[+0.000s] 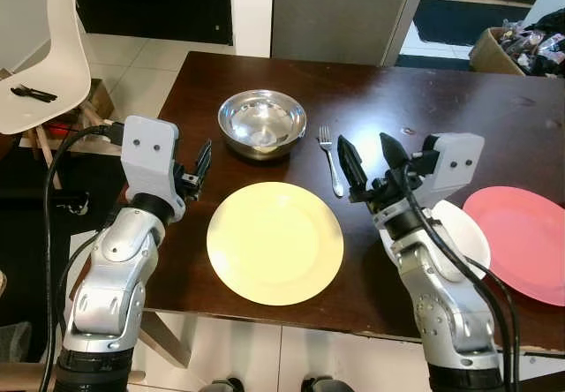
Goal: Setting the table
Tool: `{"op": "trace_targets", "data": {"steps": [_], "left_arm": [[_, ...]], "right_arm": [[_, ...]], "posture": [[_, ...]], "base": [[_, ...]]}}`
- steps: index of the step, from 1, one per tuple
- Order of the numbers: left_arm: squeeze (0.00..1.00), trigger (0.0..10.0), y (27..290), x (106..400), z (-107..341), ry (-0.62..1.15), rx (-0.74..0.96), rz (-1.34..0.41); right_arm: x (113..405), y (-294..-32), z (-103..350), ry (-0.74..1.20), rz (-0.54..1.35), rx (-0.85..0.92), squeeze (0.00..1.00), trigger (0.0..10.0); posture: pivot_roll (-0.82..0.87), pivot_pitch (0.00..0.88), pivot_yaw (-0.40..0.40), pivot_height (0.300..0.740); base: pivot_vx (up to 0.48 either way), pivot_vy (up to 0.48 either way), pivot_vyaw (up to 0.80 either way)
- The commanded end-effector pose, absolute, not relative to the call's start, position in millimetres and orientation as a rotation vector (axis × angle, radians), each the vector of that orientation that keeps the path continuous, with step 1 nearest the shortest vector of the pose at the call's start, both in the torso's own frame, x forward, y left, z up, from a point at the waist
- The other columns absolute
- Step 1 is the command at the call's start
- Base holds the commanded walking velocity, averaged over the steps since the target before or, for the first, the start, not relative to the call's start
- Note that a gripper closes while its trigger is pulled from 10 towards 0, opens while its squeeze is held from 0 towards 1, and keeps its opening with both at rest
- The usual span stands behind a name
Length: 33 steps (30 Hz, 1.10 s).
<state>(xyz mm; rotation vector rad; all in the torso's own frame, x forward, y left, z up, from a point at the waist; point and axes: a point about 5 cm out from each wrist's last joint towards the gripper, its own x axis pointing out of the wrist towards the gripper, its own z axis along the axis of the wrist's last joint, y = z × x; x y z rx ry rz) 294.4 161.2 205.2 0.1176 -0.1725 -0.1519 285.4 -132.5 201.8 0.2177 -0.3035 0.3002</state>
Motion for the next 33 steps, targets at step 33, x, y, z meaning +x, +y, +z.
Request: {"op": "trace_targets", "data": {"steps": [33], "left_arm": [[0.0,10.0,160.0,296.9,202.5,-0.171,0.13,-0.149]], "right_arm": [[286.3,-135.1,195.1,-0.273,0.293,0.225,0.0,10.0]], "posture": [[-0.11,0.002,0.045,0.74]], "base": [[0.0,0.0,0.0]]}}
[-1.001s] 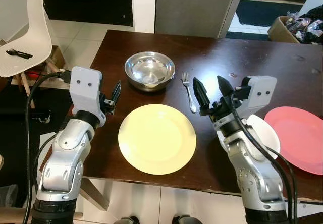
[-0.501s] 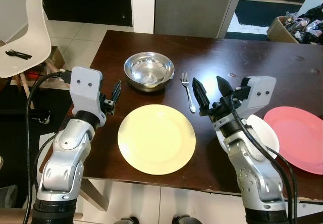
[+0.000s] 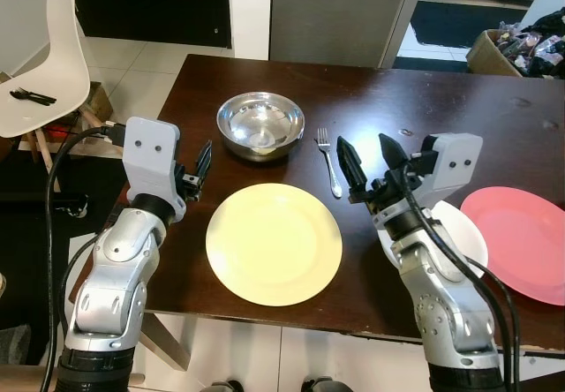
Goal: Setting the table
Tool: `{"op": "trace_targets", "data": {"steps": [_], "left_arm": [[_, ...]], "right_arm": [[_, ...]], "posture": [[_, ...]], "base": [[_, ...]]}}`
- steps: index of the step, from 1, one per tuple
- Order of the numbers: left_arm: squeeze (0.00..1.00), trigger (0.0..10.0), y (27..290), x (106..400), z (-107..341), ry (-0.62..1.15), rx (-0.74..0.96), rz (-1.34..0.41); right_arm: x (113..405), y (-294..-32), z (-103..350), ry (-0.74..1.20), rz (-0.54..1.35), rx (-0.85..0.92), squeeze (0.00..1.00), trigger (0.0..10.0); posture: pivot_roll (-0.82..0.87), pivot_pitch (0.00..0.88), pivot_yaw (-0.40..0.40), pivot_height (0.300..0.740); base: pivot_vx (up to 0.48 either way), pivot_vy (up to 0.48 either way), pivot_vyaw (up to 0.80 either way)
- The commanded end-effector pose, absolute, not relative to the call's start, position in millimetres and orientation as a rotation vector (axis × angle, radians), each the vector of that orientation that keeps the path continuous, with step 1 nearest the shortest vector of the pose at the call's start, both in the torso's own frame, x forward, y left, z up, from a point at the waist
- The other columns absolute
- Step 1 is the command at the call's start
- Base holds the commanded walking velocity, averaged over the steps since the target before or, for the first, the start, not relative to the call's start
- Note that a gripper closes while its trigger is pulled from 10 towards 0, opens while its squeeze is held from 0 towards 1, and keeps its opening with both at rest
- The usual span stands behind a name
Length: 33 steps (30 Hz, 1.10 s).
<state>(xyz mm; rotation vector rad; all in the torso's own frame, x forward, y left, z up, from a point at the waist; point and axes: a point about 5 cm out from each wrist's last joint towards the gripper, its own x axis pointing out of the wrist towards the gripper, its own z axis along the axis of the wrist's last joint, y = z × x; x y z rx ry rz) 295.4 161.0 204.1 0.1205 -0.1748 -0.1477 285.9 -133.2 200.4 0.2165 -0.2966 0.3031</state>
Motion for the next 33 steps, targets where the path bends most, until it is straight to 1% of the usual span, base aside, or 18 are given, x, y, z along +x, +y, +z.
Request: {"op": "trace_targets", "data": {"steps": [1,24,33], "left_arm": [[0.0,10.0,160.0,296.9,202.6,-0.17,0.13,-0.149],[0.0,10.0,160.3,297.1,202.7,-0.171,0.129,-0.146],[0.0,10.0,160.9,297.2,202.8,-0.168,0.125,-0.143]], "right_arm": [[286.4,-135.2,195.2,-0.273,0.293,0.226,0.0,10.0],[286.6,-136.3,194.7,-0.271,0.277,0.253,0.0,10.0],[286.9,-136.3,194.2,-0.269,0.277,0.255,0.0,10.0]], "posture": [[-0.11,0.001,0.045,0.74],[-0.11,0.005,0.047,0.74],[-0.11,0.005,0.047,0.74]], "base": [[0.0,0.0,0.0],[0.0,0.0,0.0],[-0.425,0.0,0.0]]}}
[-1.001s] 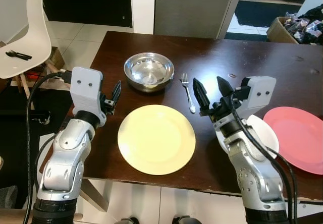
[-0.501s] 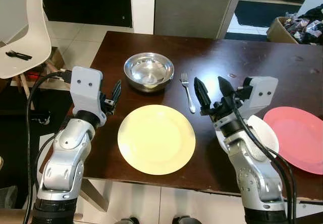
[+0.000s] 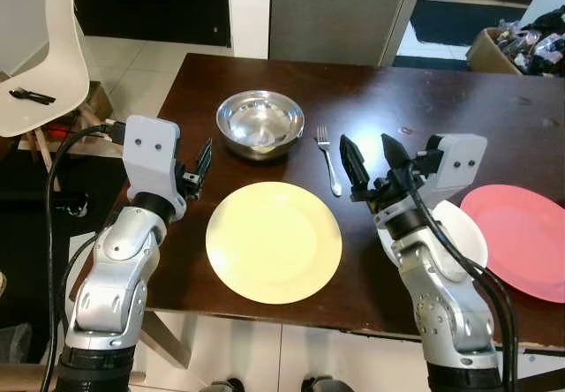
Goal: Setting the table
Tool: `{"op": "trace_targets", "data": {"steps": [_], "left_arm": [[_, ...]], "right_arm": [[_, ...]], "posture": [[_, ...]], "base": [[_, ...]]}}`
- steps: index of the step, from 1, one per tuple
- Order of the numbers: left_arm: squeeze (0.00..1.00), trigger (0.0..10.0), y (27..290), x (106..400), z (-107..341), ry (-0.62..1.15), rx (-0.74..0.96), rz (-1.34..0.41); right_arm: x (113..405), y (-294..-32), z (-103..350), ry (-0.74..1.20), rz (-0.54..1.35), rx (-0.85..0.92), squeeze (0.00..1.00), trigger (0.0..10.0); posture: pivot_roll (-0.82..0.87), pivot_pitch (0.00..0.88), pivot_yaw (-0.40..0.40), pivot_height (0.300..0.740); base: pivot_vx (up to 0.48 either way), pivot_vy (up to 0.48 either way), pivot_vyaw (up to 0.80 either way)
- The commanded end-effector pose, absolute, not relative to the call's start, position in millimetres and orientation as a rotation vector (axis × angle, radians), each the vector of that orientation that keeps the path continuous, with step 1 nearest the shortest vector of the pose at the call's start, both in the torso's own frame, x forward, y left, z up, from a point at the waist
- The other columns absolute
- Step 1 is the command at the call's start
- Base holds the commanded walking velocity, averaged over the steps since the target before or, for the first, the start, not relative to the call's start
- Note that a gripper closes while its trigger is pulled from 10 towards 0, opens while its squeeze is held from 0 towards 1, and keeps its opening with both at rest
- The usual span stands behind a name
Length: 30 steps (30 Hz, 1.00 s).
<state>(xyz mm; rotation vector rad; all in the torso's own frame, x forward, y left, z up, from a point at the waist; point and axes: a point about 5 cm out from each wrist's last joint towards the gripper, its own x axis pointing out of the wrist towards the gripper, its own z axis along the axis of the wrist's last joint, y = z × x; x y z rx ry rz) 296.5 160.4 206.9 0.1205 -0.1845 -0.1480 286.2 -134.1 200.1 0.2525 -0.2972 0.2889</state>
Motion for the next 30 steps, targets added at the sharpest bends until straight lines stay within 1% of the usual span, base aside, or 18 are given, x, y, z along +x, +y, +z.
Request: {"op": "trace_targets", "data": {"steps": [1,11,15,30], "left_arm": [[0.0,10.0,161.0,297.2,202.8,-0.168,0.125,-0.142],[0.0,10.0,161.4,297.8,203.3,-0.168,0.125,-0.14],[0.0,10.0,161.2,298.2,203.5,-0.169,0.123,-0.14],[0.0,10.0,156.8,298.0,203.3,-0.163,0.115,-0.165]], "right_arm": [[286.9,-136.4,194.1,-0.268,0.277,0.255,0.0,10.0],[286.9,-136.8,194.0,-0.269,0.273,0.256,0.0,10.0],[286.7,-137.3,194.0,-0.269,0.27,0.255,0.0,10.0],[286.9,-138.9,193.7,-0.266,0.261,0.261,0.0,10.0]], "posture": [[-0.11,0.005,0.047,0.74],[-0.11,0.006,0.048,0.74],[-0.11,0.007,0.049,0.74],[-0.11,0.009,0.05,0.74]], "base": [[-0.48,0.0,0.0],[-0.48,0.0,0.0],[-0.332,0.0,0.0],[0.0,0.0,0.0]]}}
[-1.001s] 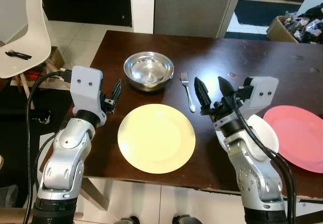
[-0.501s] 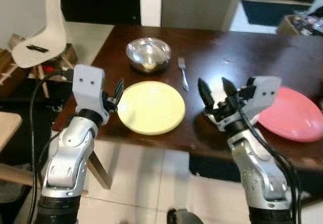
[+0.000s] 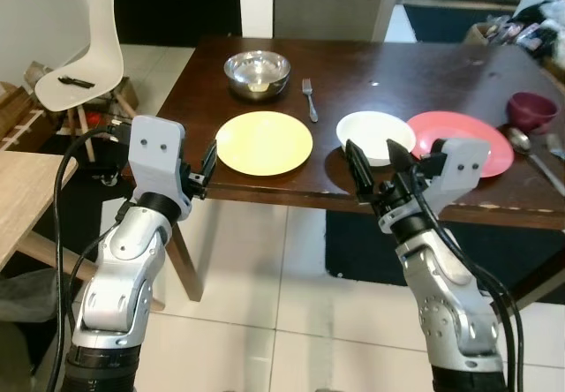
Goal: Setting the table
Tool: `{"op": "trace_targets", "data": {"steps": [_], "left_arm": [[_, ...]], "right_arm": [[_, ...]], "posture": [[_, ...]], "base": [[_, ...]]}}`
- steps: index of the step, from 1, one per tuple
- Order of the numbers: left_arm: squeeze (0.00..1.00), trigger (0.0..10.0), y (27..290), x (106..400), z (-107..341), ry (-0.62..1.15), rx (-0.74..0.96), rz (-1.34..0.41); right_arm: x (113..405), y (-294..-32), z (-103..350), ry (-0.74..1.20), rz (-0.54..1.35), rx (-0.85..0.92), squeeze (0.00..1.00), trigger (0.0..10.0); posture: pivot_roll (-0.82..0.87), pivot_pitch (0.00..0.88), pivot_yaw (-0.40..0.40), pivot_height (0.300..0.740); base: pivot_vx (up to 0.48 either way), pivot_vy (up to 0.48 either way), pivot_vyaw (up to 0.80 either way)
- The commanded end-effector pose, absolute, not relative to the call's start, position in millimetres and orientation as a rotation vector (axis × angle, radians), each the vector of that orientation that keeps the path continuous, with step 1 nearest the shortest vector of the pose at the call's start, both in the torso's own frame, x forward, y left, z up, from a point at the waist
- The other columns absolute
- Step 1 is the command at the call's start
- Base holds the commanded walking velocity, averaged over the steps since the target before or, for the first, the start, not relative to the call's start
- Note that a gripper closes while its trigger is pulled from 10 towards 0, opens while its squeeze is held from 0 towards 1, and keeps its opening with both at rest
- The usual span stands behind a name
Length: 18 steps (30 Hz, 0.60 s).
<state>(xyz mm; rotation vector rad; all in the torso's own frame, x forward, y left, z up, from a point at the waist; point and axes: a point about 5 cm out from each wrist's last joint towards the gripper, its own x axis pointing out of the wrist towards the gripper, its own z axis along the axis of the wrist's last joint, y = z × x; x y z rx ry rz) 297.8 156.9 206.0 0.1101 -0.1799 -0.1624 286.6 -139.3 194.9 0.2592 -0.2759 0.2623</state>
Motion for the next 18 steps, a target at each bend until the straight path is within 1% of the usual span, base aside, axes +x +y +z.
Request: {"op": "trace_targets", "data": {"steps": [1,10,18], "left_arm": [[0.0,10.0,156.8,298.1,203.3,-0.163,0.115,-0.166],[0.0,10.0,157.1,298.5,202.8,-0.159,0.122,-0.163],[0.0,10.0,157.1,299.0,202.5,-0.16,0.124,-0.162]], "right_arm": [[286.9,-138.9,193.7,-0.266,0.262,0.262,0.0,10.0],[287.4,-138.9,193.7,-0.265,0.262,0.251,0.0,10.0],[288.2,-139.2,193.3,-0.26,0.263,0.243,0.0,10.0]], "posture": [[-0.11,0.009,0.05,0.74],[-0.11,0.006,0.05,0.74],[-0.11,0.002,0.052,0.74]], "base": [[0.0,0.0,0.0],[0.0,0.0,0.0],[0.0,0.0,0.77]]}}
